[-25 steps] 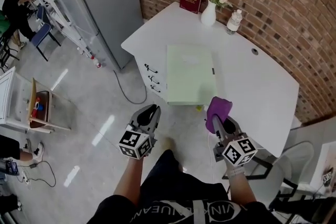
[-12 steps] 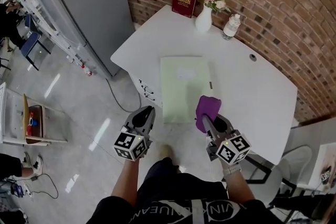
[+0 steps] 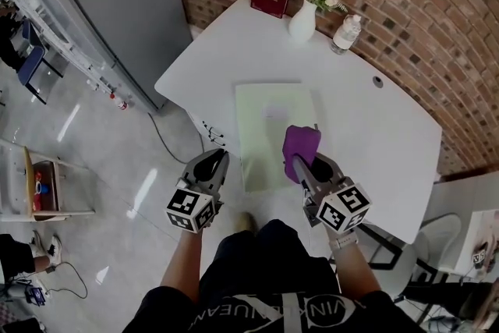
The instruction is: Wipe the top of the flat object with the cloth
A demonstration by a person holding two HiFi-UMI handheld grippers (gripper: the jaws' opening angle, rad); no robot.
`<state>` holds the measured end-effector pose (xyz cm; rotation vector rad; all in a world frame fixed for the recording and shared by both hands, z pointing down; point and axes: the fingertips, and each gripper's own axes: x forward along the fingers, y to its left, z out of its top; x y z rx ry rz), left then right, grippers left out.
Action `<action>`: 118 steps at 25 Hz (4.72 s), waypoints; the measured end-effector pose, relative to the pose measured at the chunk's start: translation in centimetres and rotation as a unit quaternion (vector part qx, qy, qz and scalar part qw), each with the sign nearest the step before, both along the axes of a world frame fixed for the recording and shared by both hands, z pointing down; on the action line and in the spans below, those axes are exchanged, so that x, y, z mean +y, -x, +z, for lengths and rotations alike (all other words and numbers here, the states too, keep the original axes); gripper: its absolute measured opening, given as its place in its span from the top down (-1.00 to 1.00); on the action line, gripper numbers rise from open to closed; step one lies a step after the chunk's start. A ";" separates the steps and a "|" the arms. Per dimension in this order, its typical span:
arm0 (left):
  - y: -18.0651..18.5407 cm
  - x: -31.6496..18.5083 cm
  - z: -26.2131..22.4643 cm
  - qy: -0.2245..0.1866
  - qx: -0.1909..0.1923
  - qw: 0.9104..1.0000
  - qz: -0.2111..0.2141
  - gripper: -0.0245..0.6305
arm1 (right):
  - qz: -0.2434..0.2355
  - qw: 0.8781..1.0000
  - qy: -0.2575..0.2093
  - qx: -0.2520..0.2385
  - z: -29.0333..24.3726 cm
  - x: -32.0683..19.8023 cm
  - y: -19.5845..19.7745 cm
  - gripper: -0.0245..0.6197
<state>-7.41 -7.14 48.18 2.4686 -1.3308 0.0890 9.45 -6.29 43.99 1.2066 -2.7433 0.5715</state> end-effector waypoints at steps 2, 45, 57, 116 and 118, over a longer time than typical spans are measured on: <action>0.1 -0.4 0.3 0.003 0.000 1.000 0.000 0.81 | -0.009 1.000 -0.004 0.007 -0.2 -0.6 0.5 0.72; 1.4 -11.4 5.8 0.034 -0.051 0.998 -0.008 0.81 | -0.064 0.963 0.231 0.121 9.5 -19.5 12.9 0.72; 0.6 -10.9 5.9 0.041 -0.040 0.998 -0.001 0.81 | 0.018 0.963 0.240 0.121 10.2 -20.7 3.6 0.72; 2.3 -3.9 4.6 0.044 -0.038 0.998 -0.012 0.81 | -0.024 0.964 0.138 0.225 9.7 -10.7 5.4 0.68; 1.8 -4.0 4.7 0.046 -0.038 0.998 -0.005 0.81 | -0.006 0.964 0.140 0.227 9.8 -10.8 3.8 0.67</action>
